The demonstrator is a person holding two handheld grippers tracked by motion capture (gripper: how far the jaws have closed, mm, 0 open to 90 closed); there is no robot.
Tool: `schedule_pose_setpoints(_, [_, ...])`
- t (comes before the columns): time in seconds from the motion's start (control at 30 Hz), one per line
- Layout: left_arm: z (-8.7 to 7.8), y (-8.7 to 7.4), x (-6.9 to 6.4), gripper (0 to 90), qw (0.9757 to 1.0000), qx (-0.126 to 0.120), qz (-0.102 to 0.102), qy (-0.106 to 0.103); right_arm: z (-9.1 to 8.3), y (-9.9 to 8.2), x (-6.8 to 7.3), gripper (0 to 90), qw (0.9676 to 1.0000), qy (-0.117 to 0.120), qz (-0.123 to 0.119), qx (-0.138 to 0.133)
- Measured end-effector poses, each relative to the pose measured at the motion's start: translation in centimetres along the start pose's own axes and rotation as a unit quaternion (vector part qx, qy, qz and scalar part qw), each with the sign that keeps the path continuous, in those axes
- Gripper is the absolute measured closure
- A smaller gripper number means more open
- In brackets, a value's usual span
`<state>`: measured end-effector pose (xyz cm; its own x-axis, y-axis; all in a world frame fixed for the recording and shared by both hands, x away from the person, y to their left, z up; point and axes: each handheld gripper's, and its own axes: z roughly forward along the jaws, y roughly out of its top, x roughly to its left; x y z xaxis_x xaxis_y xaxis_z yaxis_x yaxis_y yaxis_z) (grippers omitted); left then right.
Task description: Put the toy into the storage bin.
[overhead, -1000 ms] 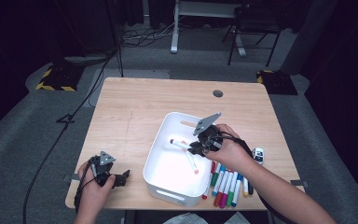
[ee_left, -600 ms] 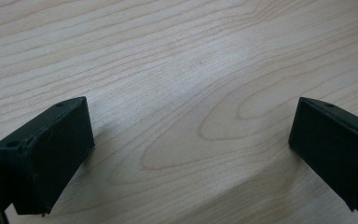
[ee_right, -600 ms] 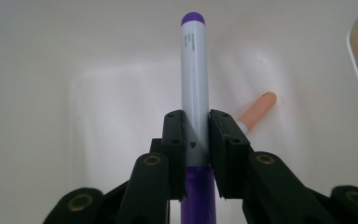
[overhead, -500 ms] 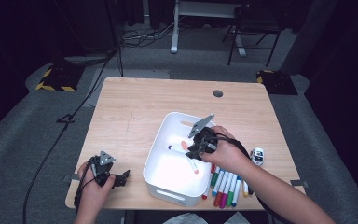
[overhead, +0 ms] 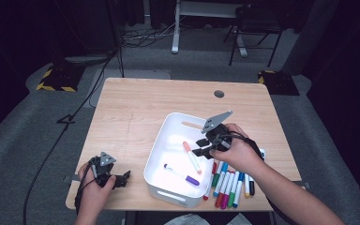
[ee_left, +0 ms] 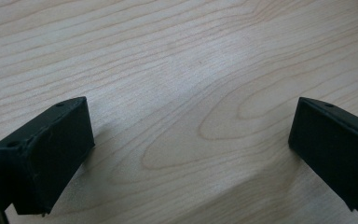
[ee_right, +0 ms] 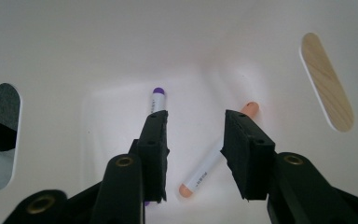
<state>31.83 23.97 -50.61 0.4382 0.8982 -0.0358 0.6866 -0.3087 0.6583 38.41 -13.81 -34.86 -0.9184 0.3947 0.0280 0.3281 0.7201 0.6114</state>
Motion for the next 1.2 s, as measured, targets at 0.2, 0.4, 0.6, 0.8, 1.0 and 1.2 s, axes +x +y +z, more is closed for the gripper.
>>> schedule_pose_setpoints(0.2, [0.0,0.0,0.0,0.2,1.0,-0.001,0.001,0.001,-2.9,-0.8,-0.7,60.3,0.9994,-0.014,0.016,-0.027])
schedule_pose_setpoints(0.4, [0.0,0.0,0.0,0.2,1.0,-0.001,0.001,0.001,-5.4,-2.9,-1.1,60.1,0.9981,-0.036,0.033,-0.037])
schedule_pose_setpoints(0.6, [0.0,0.0,0.0,0.2,1.0,-0.001,0.0,0.0,-6.6,-6.0,-1.2,61.7,0.9962,-0.048,0.055,-0.048])
schedule_pose_setpoints(0.8, [0.0,0.0,0.0,0.2,1.0,-0.001,0.001,0.001,-7.6,-8.4,-1.8,62.5,0.9944,-0.061,0.075,-0.044])
schedule_pose_setpoints(1.0, [0.0,0.0,0.0,0.2,1.0,-0.001,0.001,0.002,-7.7,-11.5,-2.3,63.9,0.9916,-0.079,0.097,-0.032])
schedule_pose_setpoints(1.2, [0.0,0.0,0.0,0.2,1.0,-0.001,0.001,0.002,-6.7,-14.4,-3.0,63.6,0.9881,-0.087,0.125,-0.027])
